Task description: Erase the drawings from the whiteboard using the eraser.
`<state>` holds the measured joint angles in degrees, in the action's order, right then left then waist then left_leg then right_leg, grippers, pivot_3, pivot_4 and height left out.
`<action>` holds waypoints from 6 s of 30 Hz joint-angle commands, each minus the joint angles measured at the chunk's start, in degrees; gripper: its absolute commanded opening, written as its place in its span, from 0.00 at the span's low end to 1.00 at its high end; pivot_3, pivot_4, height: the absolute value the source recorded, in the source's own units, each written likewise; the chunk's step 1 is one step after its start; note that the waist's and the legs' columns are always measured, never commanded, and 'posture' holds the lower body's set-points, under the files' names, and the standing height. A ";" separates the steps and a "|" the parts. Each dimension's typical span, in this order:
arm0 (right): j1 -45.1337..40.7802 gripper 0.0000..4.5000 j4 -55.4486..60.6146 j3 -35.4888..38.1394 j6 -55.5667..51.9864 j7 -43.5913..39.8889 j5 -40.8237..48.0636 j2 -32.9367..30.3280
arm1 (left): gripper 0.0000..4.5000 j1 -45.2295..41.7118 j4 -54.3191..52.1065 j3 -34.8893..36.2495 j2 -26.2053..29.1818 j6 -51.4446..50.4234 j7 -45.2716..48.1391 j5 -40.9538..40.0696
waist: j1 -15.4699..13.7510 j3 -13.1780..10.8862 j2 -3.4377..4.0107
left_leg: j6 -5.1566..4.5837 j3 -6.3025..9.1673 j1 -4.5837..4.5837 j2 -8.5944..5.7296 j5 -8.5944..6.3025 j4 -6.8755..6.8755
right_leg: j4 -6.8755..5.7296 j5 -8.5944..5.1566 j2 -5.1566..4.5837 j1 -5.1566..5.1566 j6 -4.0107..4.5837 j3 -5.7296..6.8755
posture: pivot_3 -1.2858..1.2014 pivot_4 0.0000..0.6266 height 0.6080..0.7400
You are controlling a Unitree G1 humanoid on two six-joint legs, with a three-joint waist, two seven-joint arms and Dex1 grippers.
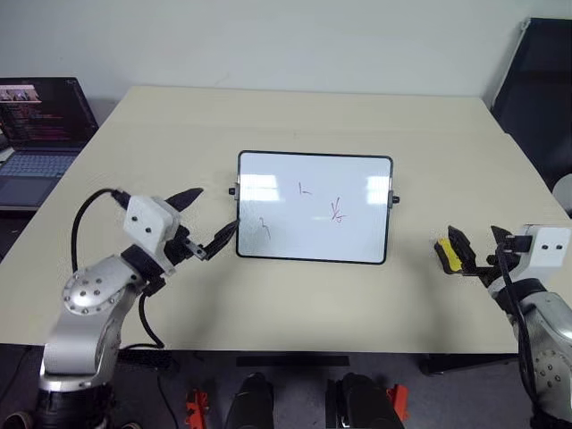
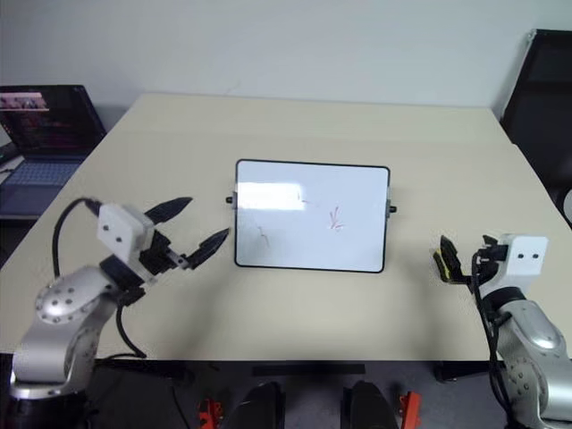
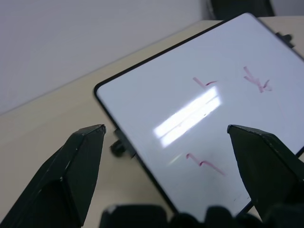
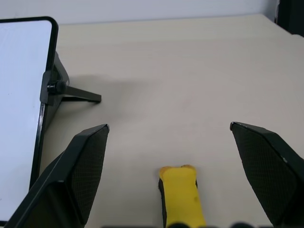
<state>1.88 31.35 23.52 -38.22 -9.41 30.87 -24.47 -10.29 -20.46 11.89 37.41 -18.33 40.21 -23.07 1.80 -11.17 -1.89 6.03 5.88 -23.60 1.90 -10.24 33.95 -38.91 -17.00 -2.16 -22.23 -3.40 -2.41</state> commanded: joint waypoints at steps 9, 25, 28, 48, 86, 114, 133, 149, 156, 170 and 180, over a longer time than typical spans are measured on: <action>-4.49 0.99 -0.10 -2.83 -9.57 -1.95 1.22 -5.99 | 1.00 -14.63 2.74 -8.55 8.19 -10.32 19.45 -9.27 | 0.15 -0.03 0.05 | -0.03 -0.02 0.00 0.00 0.01 -0.02 | 0.01 0.01 0.03 -0.02 -0.02 -0.03 | 0.52 0.24 1.00; -8.91 0.99 -8.75 -3.81 -16.37 -0.99 -0.74 -5.49 | 1.00 -23.07 6.84 -14.60 6.63 -10.19 27.24 -8.16 | 0.29 -0.04 0.06 | -0.07 0.00 -0.06 0.00 0.04 0.00 | -0.02 0.05 0.04 -0.06 -0.07 -0.02 | 0.52 0.24 1.00; -10.09 0.99 -10.06 -4.52 -16.30 -0.90 -1.16 -5.16 | 1.00 -24.03 7.82 -14.53 6.11 -10.04 26.91 -7.98 | 0.24 -0.04 0.06 | -0.08 0.01 -0.06 0.00 0.05 0.02 | -0.03 0.06 0.04 -0.05 -0.10 -0.01 | 0.52 0.24 1.00; -12.42 0.55 -15.79 -5.58 -13.36 -1.71 -4.52 -4.26 | 1.00 -23.23 7.89 -13.59 5.61 -10.36 25.99 -8.17 | 0.24 -0.04 0.06 | -0.09 0.01 -0.09 -0.01 0.06 0.02 | -0.04 0.08 0.04 -0.07 -0.11 -0.02 | 0.52 0.24 1.00; -16.36 0.93 -20.49 -7.50 -10.48 -6.21 -9.80 -4.41 | 1.00 -22.76 6.03 -15.34 4.32 -10.97 27.25 -8.83 | 0.35 -0.04 0.07 | -0.10 0.01 -0.08 -0.01 0.07 0.03 | -0.07 0.12 0.05 -0.06 -0.05 -0.02 | 0.52 0.24 1.00; -17.18 0.23 -20.44 -7.68 -10.53 -8.36 -9.34 -3.49 | 1.00 -19.51 7.20 -12.03 5.45 -11.83 24.50 -7.22 | 0.60 -0.04 0.07 | -0.12 0.02 -0.07 -0.01 0.07 0.03 | -0.08 0.15 0.05 -0.06 -0.03 -0.03 | 0.52 0.24 1.00; -26.74 0.22 -5.81 -31.66 -2.24 -6.64 -20.15 -0.95 | 1.00 -10.59 2.12 -5.78 7.92 -15.89 15.01 -7.96 | 1.13 -0.05 0.08 | -0.17 0.07 -0.03 -0.01 0.12 0.04 | -0.09 0.16 0.05 -0.05 -0.10 -0.01 | 0.52 0.24 1.00; -36.26 0.22 -25.97 -41.41 13.82 -13.76 -31.81 3.51 | 1.00 -4.67 0.27 -4.60 9.58 -16.46 11.50 -6.27 | 1.35 -0.06 0.10 | -0.16 0.11 -0.08 -0.01 0.11 0.03 | -0.08 0.22 0.05 -0.07 0.01 0.04 | 0.52 0.24 1.00; -34.54 0.22 -25.07 -46.11 12.20 -21.96 -35.50 -1.55 | 1.00 -4.52 0.09 -4.42 9.56 -16.51 11.27 -6.27 | 1.33 -0.05 0.08 | -0.17 0.11 0.03 -0.01 0.12 0.05 | -0.12 0.20 0.05 -0.01 -0.04 0.03 | 0.52 0.24 1.00; -35.89 0.22 -28.78 -44.94 12.30 -20.27 -40.31 1.15 | 1.00 -4.42 0.81 -4.62 9.35 -16.25 11.54 -6.11 | 1.33 -0.04 0.07 | -0.40 0.06 0.15 -0.01 0.31 0.04 | -0.13 0.43 0.05 0.06 -0.05 -0.02 | 0.52 0.24 1.00; -35.71 0.22 -26.54 -42.91 10.41 -21.07 -42.53 -1.40 | 1.00 -4.58 0.81 -4.63 9.09 -16.22 11.43 -6.22 | 1.30 -0.03 0.05 | -0.51 0.07 0.24 -0.01 0.38 0.05 | -0.12 0.36 0.05 0.14 0.22 -0.02 | 0.52 0.24 1.00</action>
<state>-32.36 7.68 -21.90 -28.31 -34.57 -8.53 -25.74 -14.21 -18.43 6.04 46.26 -35.29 51.81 -29.00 3.09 -11.19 -1.84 5.48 5.94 -23.35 1.89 -9.84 34.00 -39.02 -16.62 -2.11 -22.09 -3.14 -2.43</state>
